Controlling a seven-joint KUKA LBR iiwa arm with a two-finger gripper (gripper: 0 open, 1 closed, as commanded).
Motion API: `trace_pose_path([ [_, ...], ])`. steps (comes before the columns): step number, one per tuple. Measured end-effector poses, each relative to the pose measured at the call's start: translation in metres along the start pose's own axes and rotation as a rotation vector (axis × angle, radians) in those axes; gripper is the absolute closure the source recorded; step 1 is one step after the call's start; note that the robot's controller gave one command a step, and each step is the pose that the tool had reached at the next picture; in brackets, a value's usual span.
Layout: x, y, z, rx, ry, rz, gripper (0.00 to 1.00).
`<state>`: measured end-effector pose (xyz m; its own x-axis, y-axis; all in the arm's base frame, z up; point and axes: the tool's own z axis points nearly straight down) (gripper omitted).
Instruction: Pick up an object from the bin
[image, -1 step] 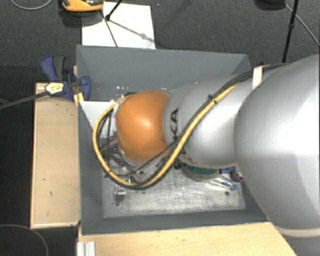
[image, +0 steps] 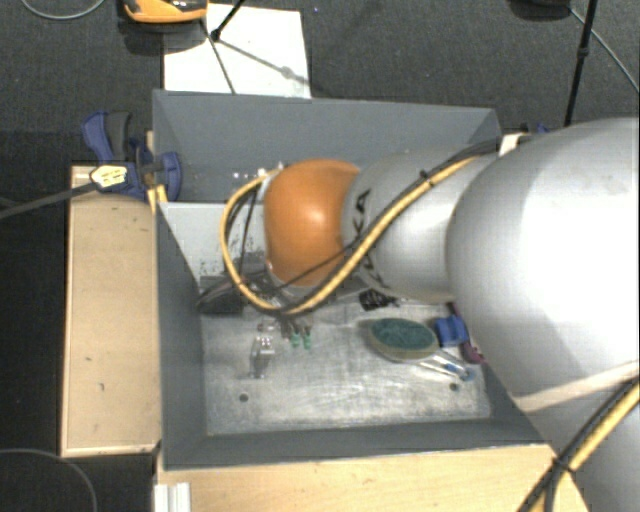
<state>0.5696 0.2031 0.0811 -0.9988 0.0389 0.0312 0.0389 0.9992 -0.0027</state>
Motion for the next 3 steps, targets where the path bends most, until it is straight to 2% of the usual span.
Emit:
trace_pose_path([
  [1,-0.013,0.013,-0.035,0.002,-0.003,0.01,0.0],
  [2,0.032,0.011,-0.151,-0.005,-0.04,-0.064,0.0],
  [3,-0.021,0.027,-0.015,-0.002,-0.048,-0.22,0.0],
])
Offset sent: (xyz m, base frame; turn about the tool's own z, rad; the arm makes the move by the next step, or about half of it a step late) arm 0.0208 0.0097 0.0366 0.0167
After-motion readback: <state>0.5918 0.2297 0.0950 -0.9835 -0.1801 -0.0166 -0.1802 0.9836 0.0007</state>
